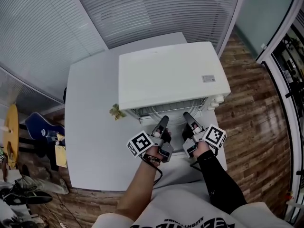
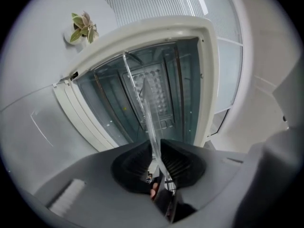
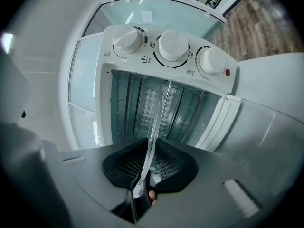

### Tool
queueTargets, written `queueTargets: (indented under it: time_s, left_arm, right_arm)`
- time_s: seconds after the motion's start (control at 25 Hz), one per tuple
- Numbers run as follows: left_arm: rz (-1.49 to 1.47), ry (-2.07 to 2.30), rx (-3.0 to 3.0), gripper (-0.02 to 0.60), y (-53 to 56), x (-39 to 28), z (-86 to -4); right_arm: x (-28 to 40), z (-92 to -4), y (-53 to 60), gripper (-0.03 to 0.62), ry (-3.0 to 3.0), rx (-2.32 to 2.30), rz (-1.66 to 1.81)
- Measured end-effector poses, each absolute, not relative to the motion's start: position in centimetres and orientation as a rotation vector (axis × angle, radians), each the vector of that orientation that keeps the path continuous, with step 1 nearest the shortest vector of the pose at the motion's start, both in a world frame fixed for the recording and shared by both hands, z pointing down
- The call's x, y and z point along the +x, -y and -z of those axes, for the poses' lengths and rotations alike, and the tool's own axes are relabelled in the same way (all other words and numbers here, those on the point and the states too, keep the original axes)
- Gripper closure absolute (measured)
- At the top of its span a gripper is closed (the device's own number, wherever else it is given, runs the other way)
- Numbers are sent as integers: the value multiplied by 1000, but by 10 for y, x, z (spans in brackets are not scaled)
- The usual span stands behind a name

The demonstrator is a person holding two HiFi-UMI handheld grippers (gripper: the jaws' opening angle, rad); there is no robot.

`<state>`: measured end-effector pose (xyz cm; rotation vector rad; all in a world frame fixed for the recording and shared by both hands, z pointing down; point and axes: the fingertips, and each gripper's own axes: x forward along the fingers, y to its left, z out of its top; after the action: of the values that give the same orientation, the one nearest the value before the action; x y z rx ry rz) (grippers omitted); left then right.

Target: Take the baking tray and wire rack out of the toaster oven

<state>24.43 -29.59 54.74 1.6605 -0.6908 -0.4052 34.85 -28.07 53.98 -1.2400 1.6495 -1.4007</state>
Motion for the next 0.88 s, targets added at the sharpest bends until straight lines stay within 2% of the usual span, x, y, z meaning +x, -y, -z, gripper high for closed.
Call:
queueTargets:
  time_s: [0.88]
  left_arm:
    - [465,624,1672,465,290,244,-532]
  right_arm:
    - [344,-524,273,540,-1620,-1157,1320]
